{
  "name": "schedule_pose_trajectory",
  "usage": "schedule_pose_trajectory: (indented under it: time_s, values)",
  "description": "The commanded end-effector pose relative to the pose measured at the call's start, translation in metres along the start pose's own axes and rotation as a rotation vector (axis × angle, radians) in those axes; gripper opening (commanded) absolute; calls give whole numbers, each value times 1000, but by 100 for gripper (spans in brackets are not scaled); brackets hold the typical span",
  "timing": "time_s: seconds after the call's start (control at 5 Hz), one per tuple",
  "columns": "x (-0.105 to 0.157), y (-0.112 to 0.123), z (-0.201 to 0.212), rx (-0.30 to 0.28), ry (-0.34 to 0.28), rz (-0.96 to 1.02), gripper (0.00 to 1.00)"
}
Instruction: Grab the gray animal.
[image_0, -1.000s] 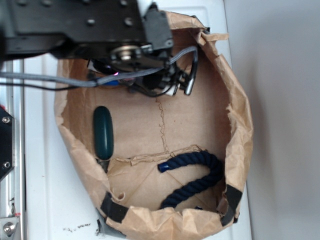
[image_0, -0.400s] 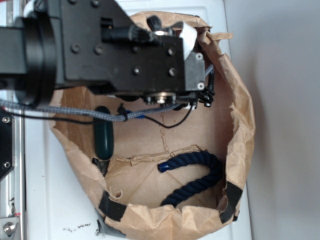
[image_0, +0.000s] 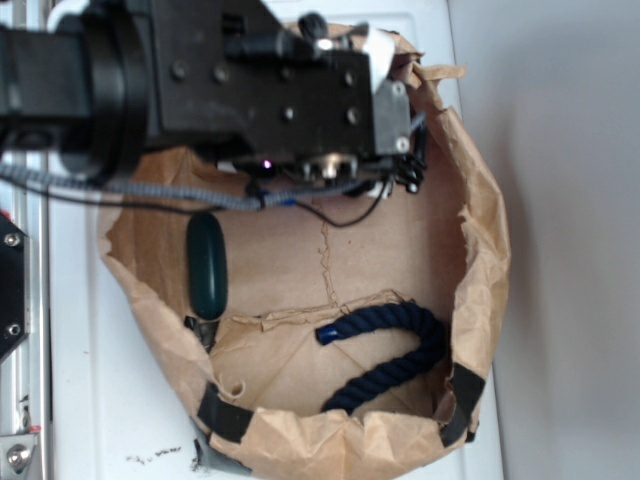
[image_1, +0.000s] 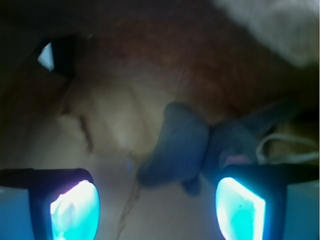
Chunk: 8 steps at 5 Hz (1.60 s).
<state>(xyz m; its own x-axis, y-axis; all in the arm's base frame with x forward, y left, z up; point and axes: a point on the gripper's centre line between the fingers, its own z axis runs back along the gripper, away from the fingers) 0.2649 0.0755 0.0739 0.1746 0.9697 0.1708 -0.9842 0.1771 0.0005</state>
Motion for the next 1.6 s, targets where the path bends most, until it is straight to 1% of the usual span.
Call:
schedule_pose_trajectory:
  time_s: [0.0, 0.2, 0.4, 0.6, 0.8, 1.0, 1.2, 1.4]
  values:
    - [21, 16, -5, 70, -49, 45, 100]
    - [22, 30, -20, 81, -62, 61, 100]
    - [11, 39, -44, 51, -90, 100, 100]
    - [-1, 40, -62, 32, -121, 126, 100]
    - [-2, 36, -67, 14, -117, 146, 0]
    - [-1, 29, -68, 19, -118, 170, 0]
    - [-1, 23, -60, -1, -92, 161, 0]
    - [-2, 20, -43, -44, -61, 68, 0]
